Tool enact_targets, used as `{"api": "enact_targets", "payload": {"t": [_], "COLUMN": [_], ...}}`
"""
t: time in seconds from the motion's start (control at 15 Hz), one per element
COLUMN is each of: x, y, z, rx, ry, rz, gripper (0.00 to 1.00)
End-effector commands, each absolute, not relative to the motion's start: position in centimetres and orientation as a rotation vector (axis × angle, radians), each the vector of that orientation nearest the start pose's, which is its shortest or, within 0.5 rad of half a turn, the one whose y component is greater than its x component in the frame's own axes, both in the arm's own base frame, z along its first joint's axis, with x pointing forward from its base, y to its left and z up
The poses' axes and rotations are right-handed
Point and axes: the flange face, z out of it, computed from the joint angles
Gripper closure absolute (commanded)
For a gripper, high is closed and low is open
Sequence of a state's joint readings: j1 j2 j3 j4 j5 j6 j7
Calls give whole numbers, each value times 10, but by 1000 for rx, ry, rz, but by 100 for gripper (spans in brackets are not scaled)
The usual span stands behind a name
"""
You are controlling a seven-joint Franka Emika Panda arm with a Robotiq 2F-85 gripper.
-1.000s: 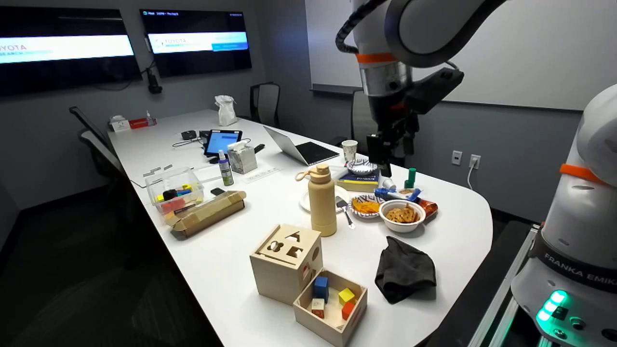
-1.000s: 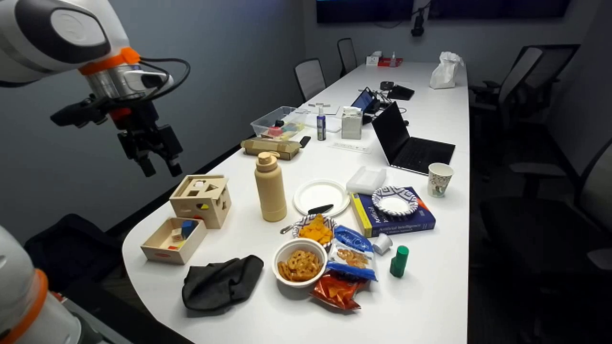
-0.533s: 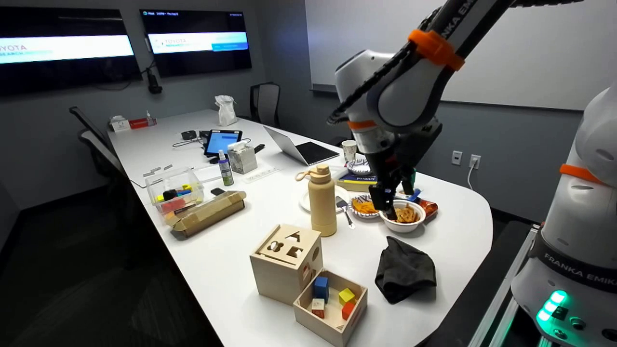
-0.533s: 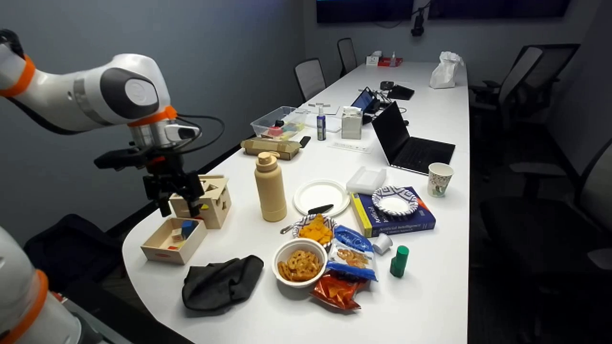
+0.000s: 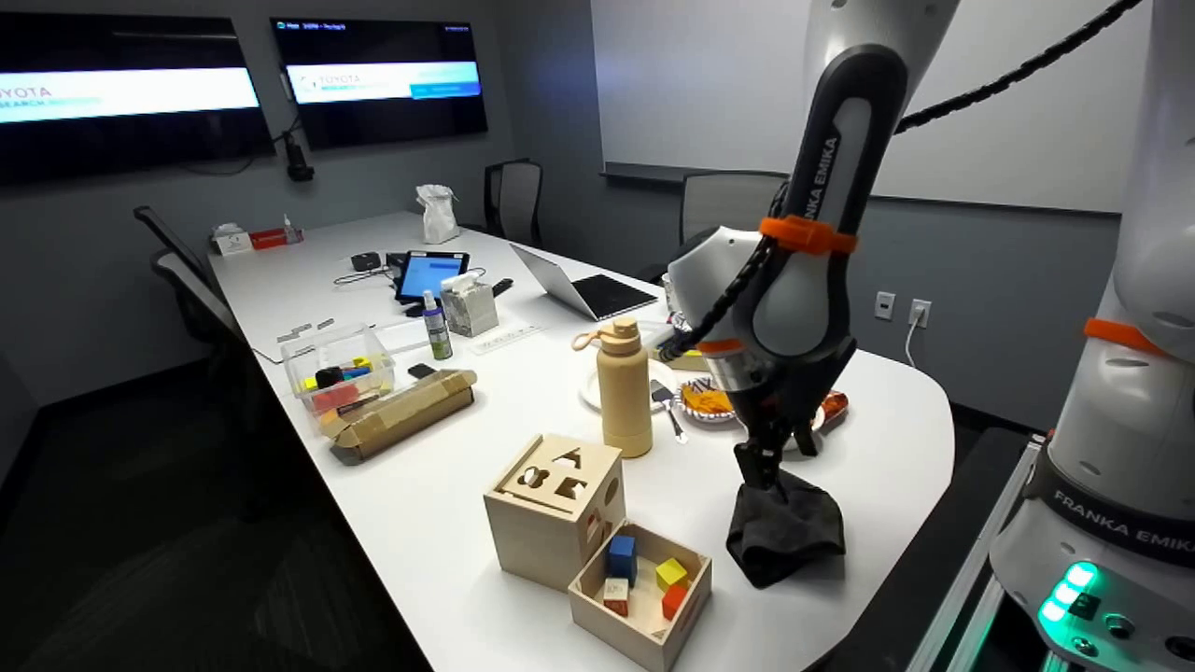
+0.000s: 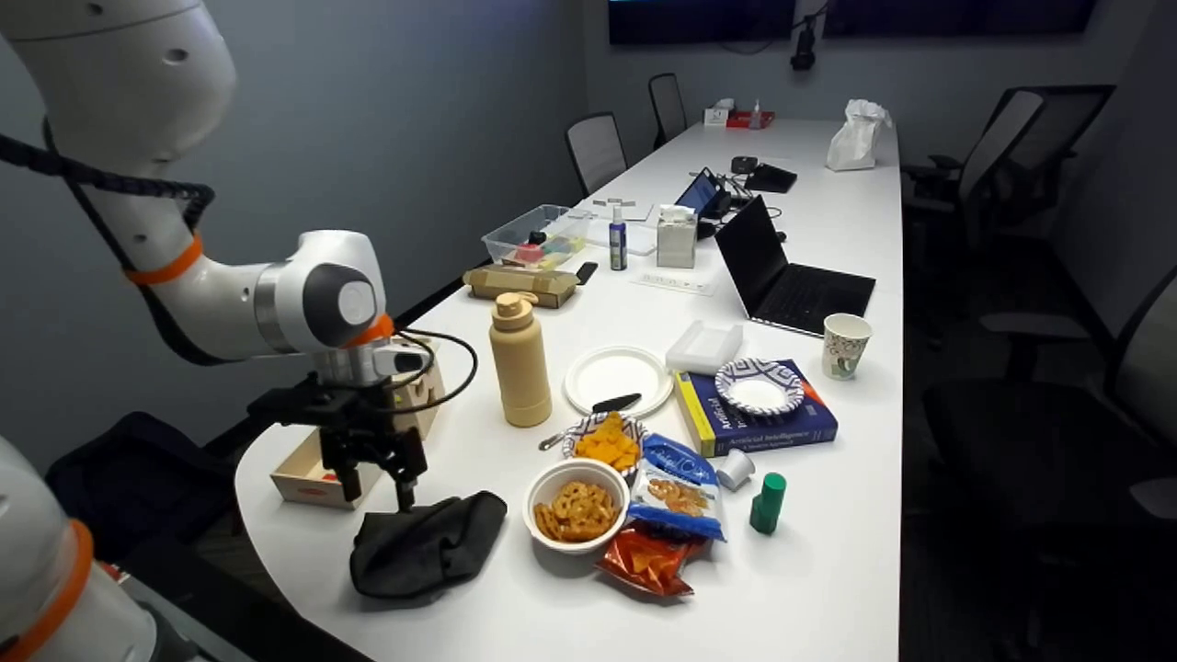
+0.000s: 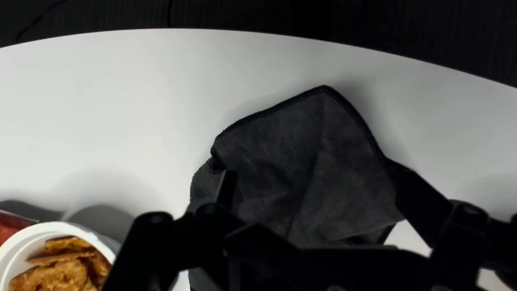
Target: Use the grey cloth to wipe the table
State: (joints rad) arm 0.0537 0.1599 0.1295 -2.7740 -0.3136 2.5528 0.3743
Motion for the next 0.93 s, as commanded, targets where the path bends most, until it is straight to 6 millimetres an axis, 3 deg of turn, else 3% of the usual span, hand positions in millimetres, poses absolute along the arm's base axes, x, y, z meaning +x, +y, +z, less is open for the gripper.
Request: {"api": "enact_targets", "payload": {"t": [0.0, 0.2, 0.4, 0.53, 0.87], "x": [323, 321, 315, 310, 311], "y": [53, 48, 56, 60, 68], "z": [102, 82, 71, 66, 66], "rx": [-3278, -3247, -3225, -3215, -3220], "ry": [-124, -97, -97, -78, 10], "rz": [576, 573, 555, 551, 520], "gripper": [0, 0, 0, 27, 66]}}
